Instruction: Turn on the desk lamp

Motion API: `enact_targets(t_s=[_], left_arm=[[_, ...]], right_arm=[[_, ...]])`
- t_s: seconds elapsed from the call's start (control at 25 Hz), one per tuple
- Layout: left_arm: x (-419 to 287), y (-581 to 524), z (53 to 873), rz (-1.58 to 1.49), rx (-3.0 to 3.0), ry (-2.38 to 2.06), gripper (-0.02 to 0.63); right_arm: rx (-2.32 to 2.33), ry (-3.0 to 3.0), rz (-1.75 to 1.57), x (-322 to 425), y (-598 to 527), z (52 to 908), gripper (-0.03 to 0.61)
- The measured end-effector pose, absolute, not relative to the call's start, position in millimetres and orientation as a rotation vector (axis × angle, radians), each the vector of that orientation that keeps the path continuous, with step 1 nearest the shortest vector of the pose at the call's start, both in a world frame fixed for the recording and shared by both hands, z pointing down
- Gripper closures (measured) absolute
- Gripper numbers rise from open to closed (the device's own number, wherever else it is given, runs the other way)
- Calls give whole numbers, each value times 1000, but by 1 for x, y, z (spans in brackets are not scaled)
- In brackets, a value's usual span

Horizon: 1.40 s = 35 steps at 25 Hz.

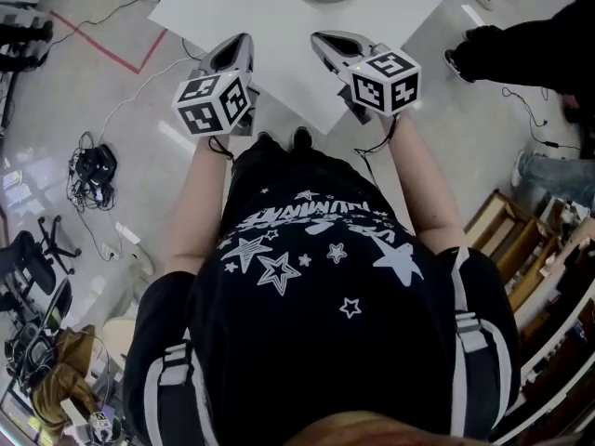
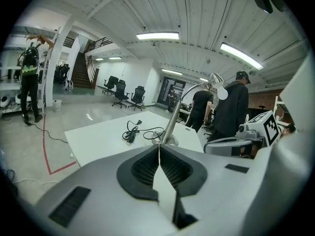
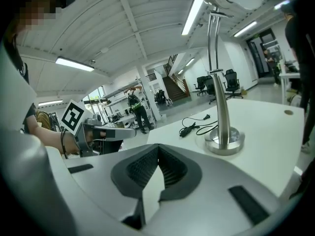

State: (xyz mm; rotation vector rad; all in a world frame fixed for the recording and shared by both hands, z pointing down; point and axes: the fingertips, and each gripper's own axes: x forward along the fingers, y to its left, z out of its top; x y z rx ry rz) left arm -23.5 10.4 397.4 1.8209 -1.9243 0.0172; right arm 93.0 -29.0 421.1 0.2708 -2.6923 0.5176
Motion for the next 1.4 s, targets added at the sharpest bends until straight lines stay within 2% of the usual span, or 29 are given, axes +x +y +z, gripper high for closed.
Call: enact_targets(t_s=[0.56, 1.12, 1.4], left_arm=[[-26, 29, 403, -41, 1900, -1837, 598], [-12, 49, 361, -60, 2023, -1760, 598], [-9, 66, 379, -57, 2047, -1736, 597]], right_arm=[[387, -2675, 447, 86, -11, 426, 574], [510, -2694, 406, 95, 17, 386, 574], [540, -2702, 397, 100, 36, 400, 574]])
